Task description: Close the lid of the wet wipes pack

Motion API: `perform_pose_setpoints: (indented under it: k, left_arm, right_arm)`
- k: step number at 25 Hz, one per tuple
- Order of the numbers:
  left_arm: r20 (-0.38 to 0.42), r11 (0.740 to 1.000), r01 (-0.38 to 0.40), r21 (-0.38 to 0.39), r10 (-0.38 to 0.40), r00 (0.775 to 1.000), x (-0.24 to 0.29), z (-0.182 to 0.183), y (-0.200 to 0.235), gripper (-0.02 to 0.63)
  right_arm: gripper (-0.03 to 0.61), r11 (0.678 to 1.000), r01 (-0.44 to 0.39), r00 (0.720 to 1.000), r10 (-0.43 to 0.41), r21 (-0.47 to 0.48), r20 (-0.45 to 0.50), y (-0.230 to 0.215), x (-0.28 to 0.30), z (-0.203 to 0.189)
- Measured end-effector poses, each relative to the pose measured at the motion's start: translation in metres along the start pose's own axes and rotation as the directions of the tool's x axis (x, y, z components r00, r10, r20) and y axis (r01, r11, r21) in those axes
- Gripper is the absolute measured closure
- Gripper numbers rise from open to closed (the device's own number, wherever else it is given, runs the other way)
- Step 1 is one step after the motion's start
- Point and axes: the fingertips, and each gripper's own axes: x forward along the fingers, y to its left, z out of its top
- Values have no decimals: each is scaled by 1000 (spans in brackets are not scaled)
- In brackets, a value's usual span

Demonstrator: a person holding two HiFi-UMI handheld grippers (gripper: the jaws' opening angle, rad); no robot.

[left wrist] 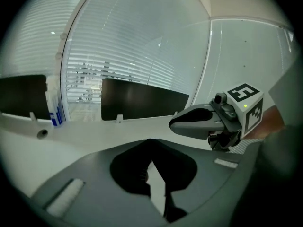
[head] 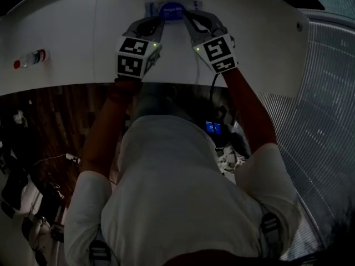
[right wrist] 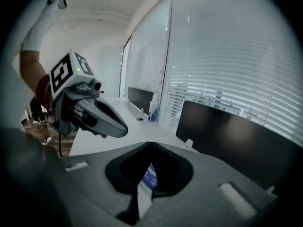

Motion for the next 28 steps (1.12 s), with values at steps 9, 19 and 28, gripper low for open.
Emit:
perform_pose_setpoints:
  k: [9,19,28]
  left_arm:
    - [208,998,16,65,-30,978,-91,65,-95,612]
    - [405,992,29,125,-77,911,-205,78,-215,611]
    - [476,985,69,160,-139,869,-288,85,-280,611]
  right_arm:
    - [578,996,56,973,-70,67,220,43,-124,86]
    - [578,984,67,889,-134,164,437,125,-265,142]
    - [578,971,36,835,-160,238,527,178,-350,177]
